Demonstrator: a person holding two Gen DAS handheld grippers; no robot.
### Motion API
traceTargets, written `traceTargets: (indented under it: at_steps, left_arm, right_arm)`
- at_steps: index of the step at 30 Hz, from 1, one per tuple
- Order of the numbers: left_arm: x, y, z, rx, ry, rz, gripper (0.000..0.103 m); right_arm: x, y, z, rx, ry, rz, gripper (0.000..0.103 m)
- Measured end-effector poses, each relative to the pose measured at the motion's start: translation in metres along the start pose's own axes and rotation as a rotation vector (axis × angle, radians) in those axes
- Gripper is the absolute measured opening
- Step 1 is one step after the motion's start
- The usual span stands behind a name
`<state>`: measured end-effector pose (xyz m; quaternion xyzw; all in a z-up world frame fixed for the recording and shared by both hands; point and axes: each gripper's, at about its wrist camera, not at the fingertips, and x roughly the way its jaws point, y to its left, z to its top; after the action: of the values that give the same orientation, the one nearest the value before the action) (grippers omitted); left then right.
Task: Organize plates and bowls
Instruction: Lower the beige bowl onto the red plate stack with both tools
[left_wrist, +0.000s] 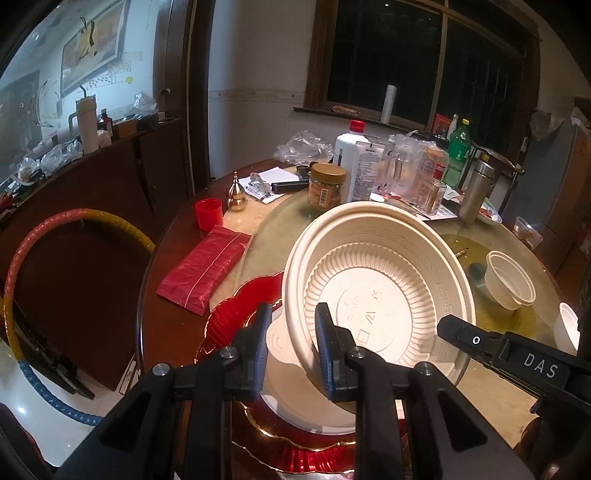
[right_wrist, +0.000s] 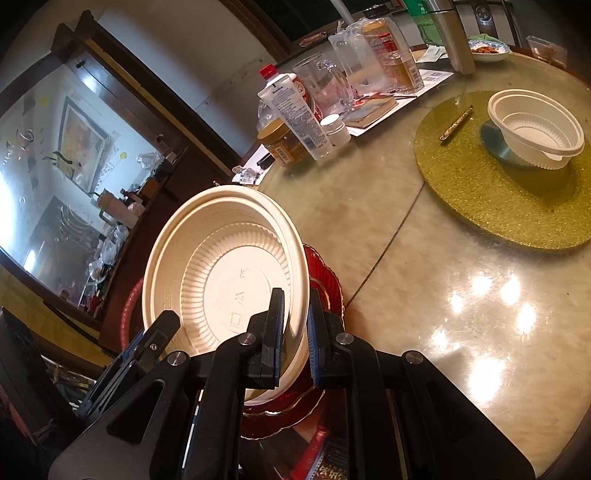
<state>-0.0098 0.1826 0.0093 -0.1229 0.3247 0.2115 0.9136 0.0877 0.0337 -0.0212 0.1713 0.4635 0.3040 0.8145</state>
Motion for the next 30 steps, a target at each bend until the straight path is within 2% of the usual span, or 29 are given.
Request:
traceTargets:
  at_steps: [17,30]
  left_arm:
    - [0.009,0.015,-0.002,-0.011,0.063,0.001,0.023]
    - [0.009,0.023,-0.005,0.004,0.053,0.049,0.024]
  right_arm:
    - [0.012,0.008,-0.002,-0.017,0.057,-0.014,0.011]
    - [0.027,0.014,-0.004,-0.031,0.105,0.007,0.011]
